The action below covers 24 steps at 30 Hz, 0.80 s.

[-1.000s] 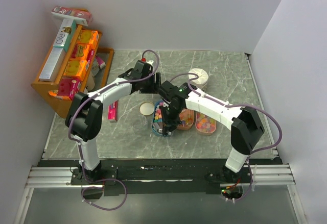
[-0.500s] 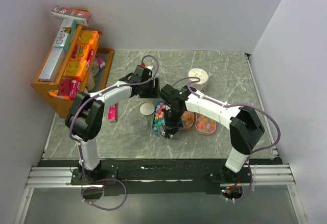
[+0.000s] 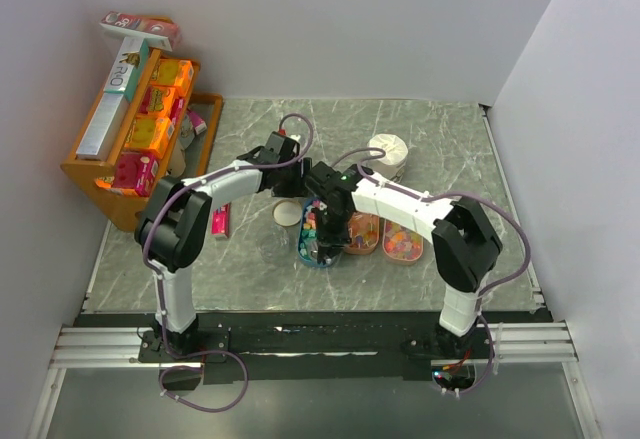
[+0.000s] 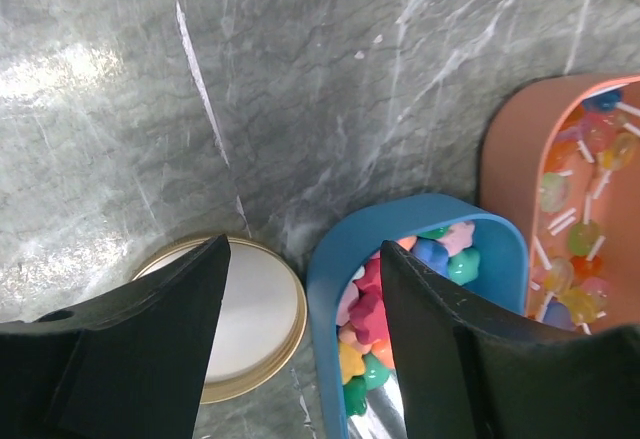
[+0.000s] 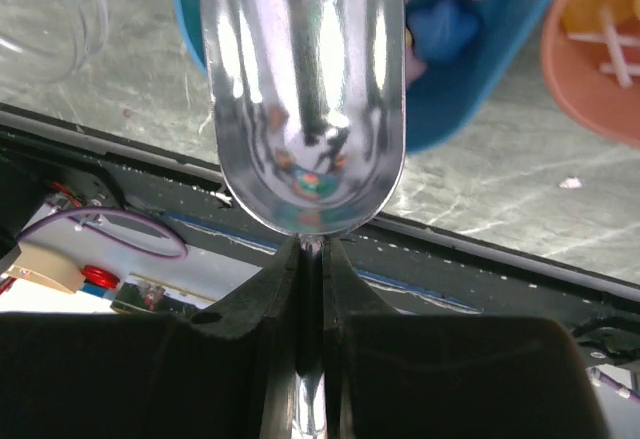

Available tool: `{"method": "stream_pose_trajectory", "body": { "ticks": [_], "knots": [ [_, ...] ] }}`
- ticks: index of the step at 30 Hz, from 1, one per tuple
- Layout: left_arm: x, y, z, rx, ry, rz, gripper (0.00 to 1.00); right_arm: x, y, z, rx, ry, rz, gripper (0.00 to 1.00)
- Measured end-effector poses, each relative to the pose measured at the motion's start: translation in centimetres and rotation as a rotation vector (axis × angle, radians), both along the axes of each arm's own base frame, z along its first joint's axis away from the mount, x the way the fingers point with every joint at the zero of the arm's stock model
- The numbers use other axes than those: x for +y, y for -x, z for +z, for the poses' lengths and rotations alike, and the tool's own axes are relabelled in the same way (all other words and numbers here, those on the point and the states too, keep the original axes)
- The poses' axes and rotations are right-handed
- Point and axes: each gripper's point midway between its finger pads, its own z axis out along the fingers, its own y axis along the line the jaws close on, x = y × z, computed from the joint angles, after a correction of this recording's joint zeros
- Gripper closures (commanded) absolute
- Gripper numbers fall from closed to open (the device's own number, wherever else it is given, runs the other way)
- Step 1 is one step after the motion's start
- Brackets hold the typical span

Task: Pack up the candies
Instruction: Scoop the fake candies from the storage box.

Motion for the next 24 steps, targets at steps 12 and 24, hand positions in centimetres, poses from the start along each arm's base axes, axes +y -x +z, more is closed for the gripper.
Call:
{"method": "stream_pose_trajectory", "body": {
  "ticks": [12, 24],
  "knots": [
    [-0.1, 0.1, -0.2, 0.009, 0.006, 0.004, 0.4, 0.4, -1.3, -1.1, -0.03, 0.035, 0.007, 1.0],
    [-0.5, 0.5, -0.4, 0.031, 0.034, 0.006, 0.44, 0.6, -3.0, -2.4, -0.081, 0.072, -0.013, 1.0]
  ]
}}
